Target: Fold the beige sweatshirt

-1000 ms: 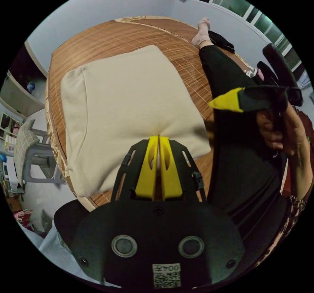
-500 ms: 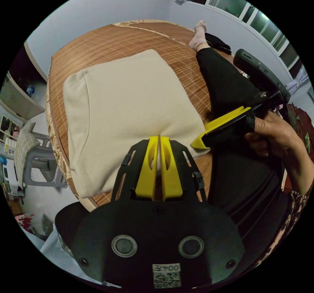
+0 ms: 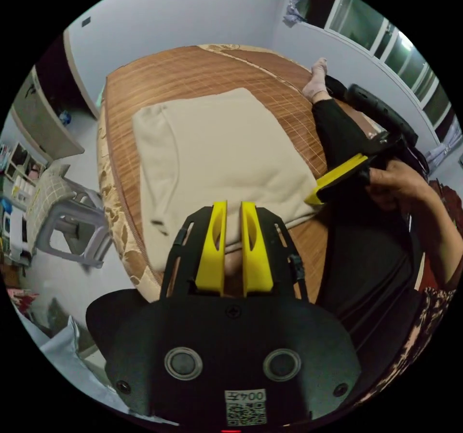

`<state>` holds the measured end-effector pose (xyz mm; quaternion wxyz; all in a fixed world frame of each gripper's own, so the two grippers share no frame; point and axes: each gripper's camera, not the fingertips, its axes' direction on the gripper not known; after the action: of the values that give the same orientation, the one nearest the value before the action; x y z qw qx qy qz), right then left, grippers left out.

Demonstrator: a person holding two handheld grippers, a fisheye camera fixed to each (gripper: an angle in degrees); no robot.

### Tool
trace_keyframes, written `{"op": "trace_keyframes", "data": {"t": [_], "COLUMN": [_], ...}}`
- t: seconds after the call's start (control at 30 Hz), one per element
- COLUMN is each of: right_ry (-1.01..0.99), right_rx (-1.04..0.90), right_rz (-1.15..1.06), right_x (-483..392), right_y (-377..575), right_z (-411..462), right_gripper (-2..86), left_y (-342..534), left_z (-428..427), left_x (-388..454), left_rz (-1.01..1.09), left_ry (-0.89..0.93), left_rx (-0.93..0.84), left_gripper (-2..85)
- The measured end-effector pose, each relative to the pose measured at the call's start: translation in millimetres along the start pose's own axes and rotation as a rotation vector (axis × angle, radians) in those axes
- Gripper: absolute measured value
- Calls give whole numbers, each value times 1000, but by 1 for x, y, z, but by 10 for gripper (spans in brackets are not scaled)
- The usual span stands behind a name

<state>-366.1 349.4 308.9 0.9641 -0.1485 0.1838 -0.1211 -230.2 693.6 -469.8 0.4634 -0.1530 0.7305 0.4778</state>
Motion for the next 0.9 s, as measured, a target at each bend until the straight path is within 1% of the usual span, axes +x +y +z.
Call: {"op": "trace_keyframes", "data": {"t": [0.07,0.13,0.2,0.33,0.5,0.6,0.67,0.73,0.77,0.83,0.9], "right_ry": [-40,-181,-250,-278,-288,-269,-200,-2,42,199,302], "right_rx": [51,106,103,13,-61,-103,-63,21,36,31,20], "right_rz": [35,88,118,110,96,60,49,-15,-33,-88,-117], "right_x": [16,40,50,42,34,23,15,-13,-21,-50,-66], "right_y": [7,13,12,8,2,2,11,30,35,47,50], "right_z": [-19,-29,-22,5,22,31,26,19,20,36,52], "right_gripper": [96,114,127,137,119,120,115,107,105,100,94], "left_y": [6,11,10,12,27,28,31,34,34,35,35], "left_z": [-9,-11,-6,2,3,-1,-3,-5,-6,-8,-10], "left_x": [-24,-51,-63,-76,-97,-105,-110,-118,-119,-123,-125], "left_rz": [-76,-151,-170,-138,-137,-128,-129,-136,-137,-135,-131], "left_ry": [8,32,50,1,60,62,72,86,86,76,64], "left_rx": [39,78,71,40,79,74,82,91,92,95,95], "left_gripper": [28,23,19,10,7,7,6,6,6,6,7]}}
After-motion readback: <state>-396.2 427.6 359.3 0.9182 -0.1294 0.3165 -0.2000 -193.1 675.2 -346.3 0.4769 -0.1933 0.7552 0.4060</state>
